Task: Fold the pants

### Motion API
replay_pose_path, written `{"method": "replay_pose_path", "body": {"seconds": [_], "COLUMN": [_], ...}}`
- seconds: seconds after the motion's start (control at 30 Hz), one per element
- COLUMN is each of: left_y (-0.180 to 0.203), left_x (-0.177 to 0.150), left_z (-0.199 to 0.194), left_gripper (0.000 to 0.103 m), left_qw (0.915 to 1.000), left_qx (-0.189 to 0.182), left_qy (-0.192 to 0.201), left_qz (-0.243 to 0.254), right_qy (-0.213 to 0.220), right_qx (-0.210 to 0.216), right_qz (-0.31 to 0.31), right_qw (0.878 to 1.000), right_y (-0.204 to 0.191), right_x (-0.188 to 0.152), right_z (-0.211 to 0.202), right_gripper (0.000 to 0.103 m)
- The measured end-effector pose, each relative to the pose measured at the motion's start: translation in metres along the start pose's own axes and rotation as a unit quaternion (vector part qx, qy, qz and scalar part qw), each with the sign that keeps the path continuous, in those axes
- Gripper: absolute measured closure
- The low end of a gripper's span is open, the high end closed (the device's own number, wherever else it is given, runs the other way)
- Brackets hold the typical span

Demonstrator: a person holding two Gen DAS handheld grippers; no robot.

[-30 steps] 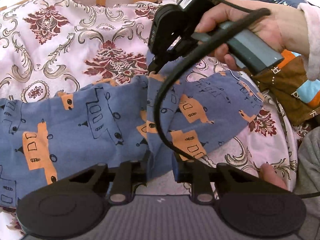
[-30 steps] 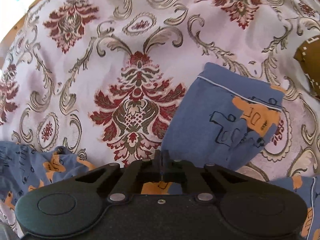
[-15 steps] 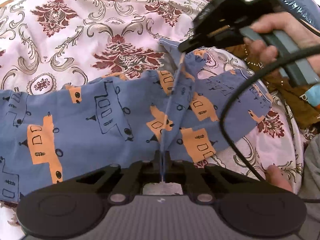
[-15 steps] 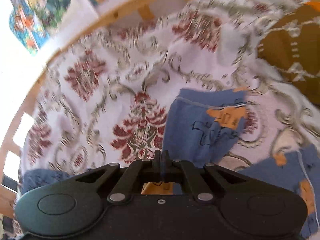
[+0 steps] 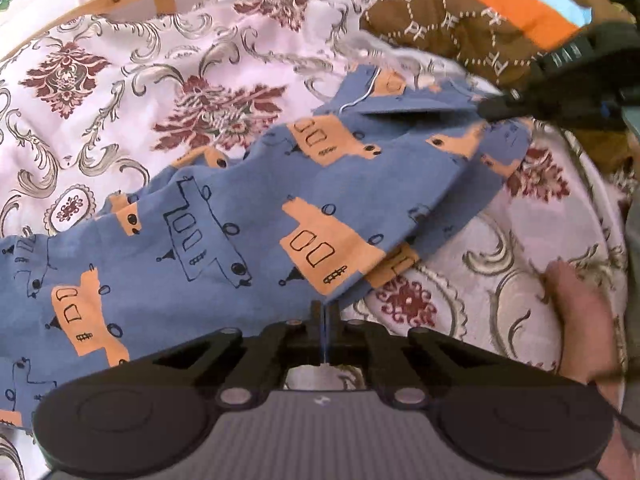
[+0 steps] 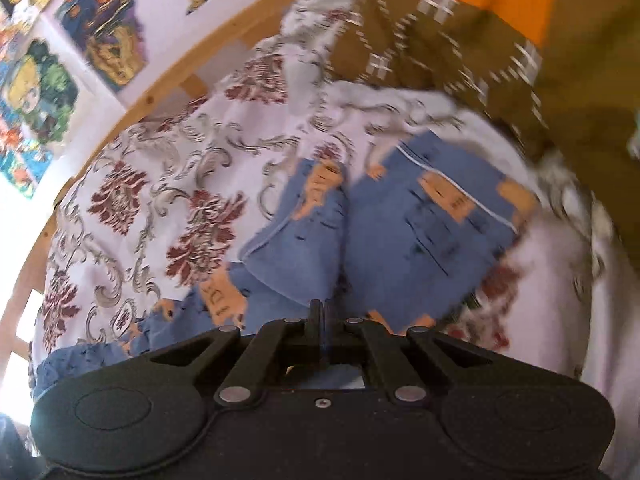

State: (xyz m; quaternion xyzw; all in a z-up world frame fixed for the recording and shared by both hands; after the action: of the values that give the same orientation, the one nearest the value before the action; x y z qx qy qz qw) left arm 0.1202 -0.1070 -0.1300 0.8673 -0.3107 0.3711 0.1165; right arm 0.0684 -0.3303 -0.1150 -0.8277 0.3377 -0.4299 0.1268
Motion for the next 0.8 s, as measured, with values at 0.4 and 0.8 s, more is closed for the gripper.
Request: {"method": "replay_pose_path", "body": {"seconds": [0.4, 0.8], "left_y": [0.004, 0.005], "left_x": [-0.006, -0.007], "left_z": [0.000, 0.001], "left_gripper": [0.103, 0.103], "left_qw": [0.9998, 0.9997], "left_qx": [0.004, 0.006], "left_qy": [-0.007, -0.011], "left_qz": [0.017, 0.022], "right_qy": [0.007, 0.006], "right_qx": [-0.023, -0.036], "right_qz": [0.014, -0.179], "right_qw": [1.000, 0.983], "right_y": [0.019, -0.023], "right_x": [-0.013, -0.026], "right_z": [-0.012, 0.007], "right_gripper": [0.103, 0.079]}}
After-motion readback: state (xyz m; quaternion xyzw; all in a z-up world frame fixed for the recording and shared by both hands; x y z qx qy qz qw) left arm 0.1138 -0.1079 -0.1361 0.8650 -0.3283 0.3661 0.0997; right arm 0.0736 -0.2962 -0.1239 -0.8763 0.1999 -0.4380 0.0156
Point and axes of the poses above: each gripper's, at about its wrist camera, not at the fingertips, and z roughly the way its jaws point, y to its right, x to its top, the point moved 5 cm from there along z, roughly the way its jaws point, and after that the axes turned 12 degrees about y, right-handed, at the moved point
